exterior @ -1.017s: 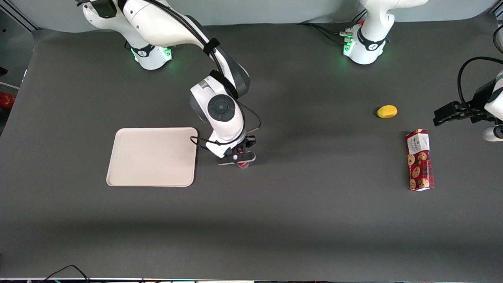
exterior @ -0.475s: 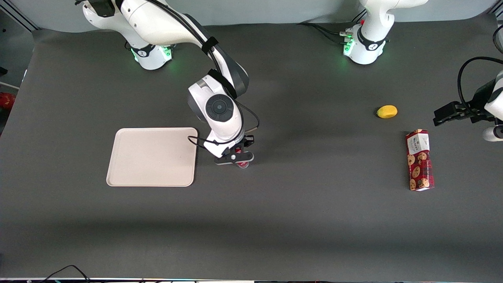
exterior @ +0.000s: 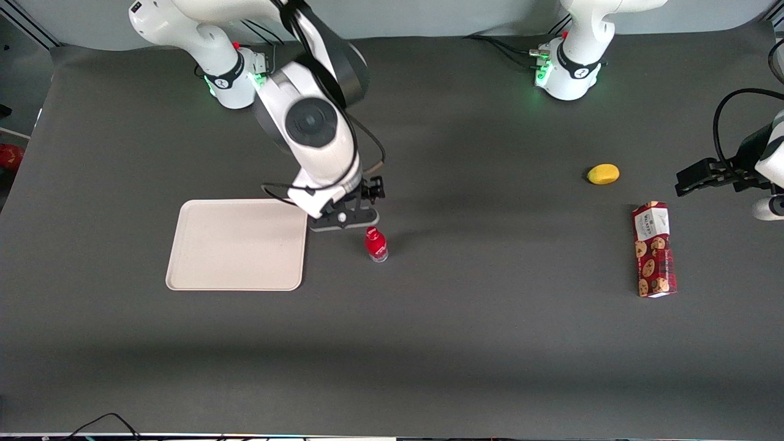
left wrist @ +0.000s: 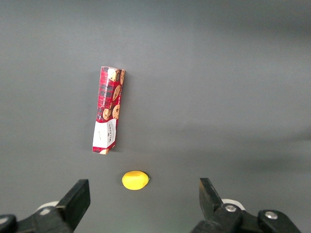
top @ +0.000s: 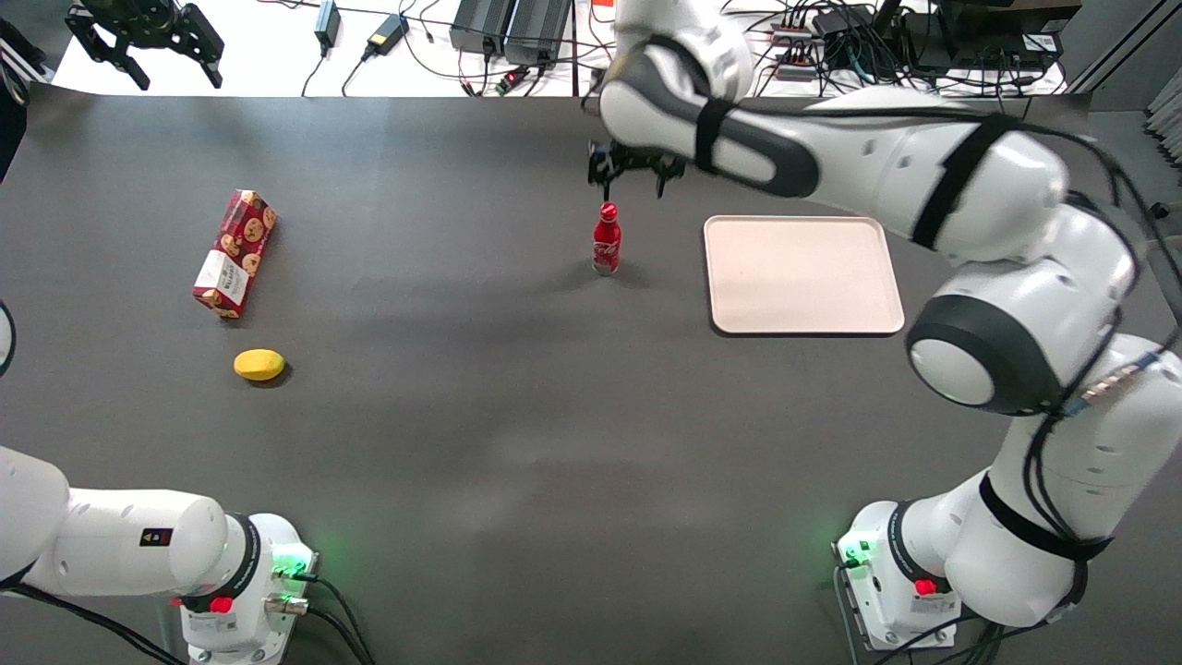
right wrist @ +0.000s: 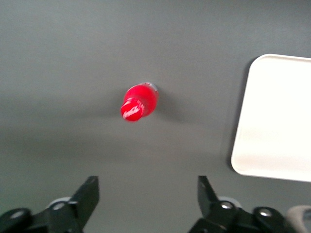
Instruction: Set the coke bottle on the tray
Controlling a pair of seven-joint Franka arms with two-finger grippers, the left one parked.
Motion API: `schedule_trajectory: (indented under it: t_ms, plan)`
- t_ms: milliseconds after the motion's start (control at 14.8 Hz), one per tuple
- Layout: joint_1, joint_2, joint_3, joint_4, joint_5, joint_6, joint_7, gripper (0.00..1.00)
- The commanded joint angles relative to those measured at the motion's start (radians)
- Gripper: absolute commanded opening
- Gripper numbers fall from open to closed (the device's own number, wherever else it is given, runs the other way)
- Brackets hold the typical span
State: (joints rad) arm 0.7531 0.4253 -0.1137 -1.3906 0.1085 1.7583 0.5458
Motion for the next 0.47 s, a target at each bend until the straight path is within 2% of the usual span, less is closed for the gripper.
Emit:
schedule_trajectory:
  t_ms: [0, 136, 407]
  plan:
    - [0.003, -0.062, -0.001, 0.109, 0.019, -0.15, 0.006, 1.0]
    - [0.006, -0.069, 0.002, 0.203, 0.02, -0.258, 0.005, 1.0]
    - [0.003, -0.059, -0.003, 0.22, 0.043, -0.277, -0.004, 1.0]
